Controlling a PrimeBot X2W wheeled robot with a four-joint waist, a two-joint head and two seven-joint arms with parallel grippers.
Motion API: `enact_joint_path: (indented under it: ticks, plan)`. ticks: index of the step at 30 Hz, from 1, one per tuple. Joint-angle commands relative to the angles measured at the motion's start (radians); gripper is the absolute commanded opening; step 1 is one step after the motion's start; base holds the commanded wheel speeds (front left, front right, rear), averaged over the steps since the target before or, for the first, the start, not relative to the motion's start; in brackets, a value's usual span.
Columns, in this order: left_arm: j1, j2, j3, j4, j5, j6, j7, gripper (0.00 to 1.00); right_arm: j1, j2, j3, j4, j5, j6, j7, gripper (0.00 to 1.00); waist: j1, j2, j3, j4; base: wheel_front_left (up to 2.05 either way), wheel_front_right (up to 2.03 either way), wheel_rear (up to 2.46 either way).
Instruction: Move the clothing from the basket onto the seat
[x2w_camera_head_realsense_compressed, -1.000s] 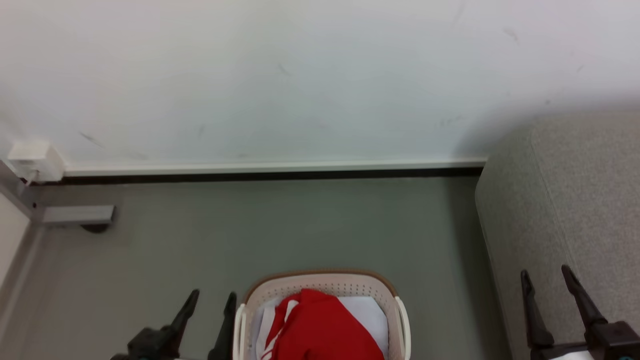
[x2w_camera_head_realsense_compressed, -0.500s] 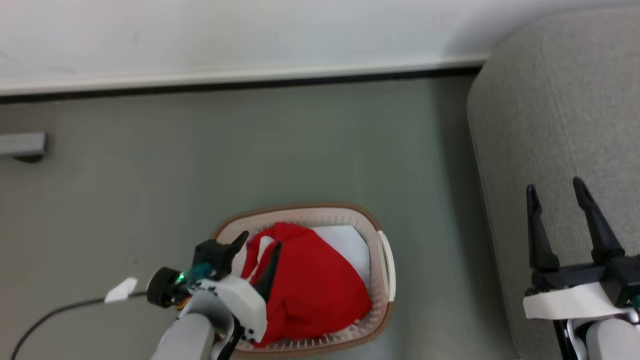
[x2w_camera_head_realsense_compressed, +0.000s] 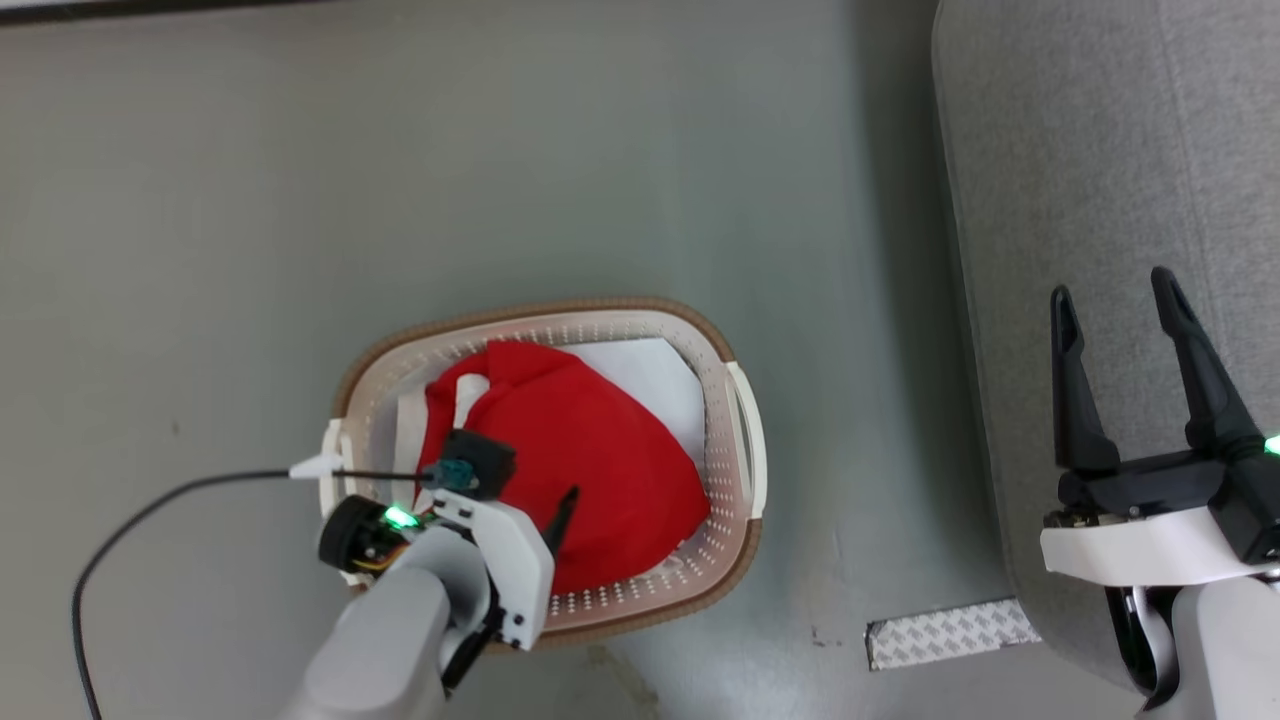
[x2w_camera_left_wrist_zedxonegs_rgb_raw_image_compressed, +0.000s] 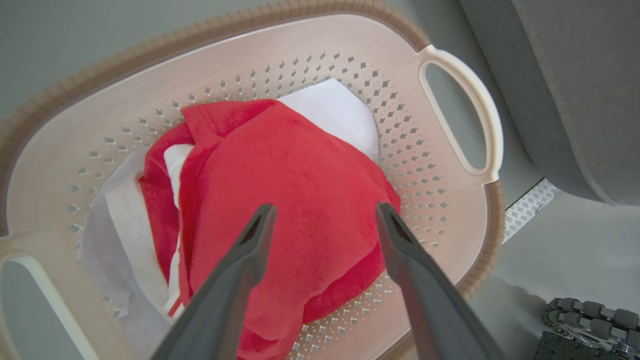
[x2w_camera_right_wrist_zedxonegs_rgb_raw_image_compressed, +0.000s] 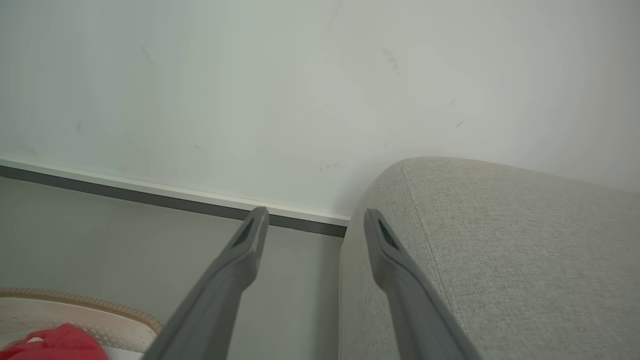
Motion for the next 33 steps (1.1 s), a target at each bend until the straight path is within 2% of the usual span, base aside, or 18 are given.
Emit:
enact_joint_path:
  ticks: [1,8,17,28,29,30,31,32,33]
  plan:
    - [-0.021,0.016,0.0,0.021,-0.006,0.002,0.009,1.0,-0.019,0.001,0.002,-0.009,0.006,-0.002,0.001,1.0,-0.0002,0.0,0.027,-0.007,0.0,0.0,0.0]
    - [-0.071,0.021,-0.015,0.121,0.015,0.036,0.047,1.0,-0.032,0.001,-0.001,-0.02,0.006,-0.002,0.001,1.0,-0.0002,0.0,0.071,-0.01,0.0,0.0,0.0]
    - [-0.129,0.036,-0.033,0.204,0.027,0.059,0.039,1.0,-0.059,0.001,0.008,-0.038,0.014,-0.002,0.001,1.0,-0.0002,0.0,0.142,-0.027,0.0,0.0,0.0]
    - [-0.221,0.04,-0.053,0.28,0.033,0.057,0.008,1.0,-0.069,0.001,-0.012,-0.065,0.003,-0.002,0.001,1.0,-0.0002,0.0,0.218,-0.026,0.0,0.0,0.0]
    - [-0.227,0.038,-0.056,0.287,0.032,0.055,0.005,0.97,-0.07,0.001,-0.013,-0.067,0.004,-0.002,0.001,1.0,-0.0002,0.0,0.222,-0.025,0.0,0.0,0.0]
    - [-0.233,0.036,-0.059,0.292,0.032,0.054,0.004,0.82,-0.071,0.001,-0.014,-0.068,0.004,-0.002,0.001,1.0,-0.0002,0.0,0.226,-0.024,0.0,0.0,0.0]
    - [-0.238,0.033,-0.062,0.3,0.032,0.053,0.0,0.5,-0.072,0.001,-0.014,-0.068,0.003,-0.002,0.001,1.0,-0.0002,0.0,0.228,-0.024,0.0,0.0,0.0]
    - [-0.241,0.03,-0.065,0.305,0.03,0.049,-0.002,0.43,-0.073,0.001,-0.015,-0.068,0.004,-0.002,0.001,1.0,-0.0002,0.0,0.23,-0.023,0.0,0.0,0.0]
    - [-0.244,0.027,-0.07,0.309,0.03,0.046,-0.005,0.15,-0.075,0.001,-0.016,-0.068,0.004,-0.002,0.001,1.0,-0.0002,0.0,0.232,-0.023,0.0,0.0,0.0]
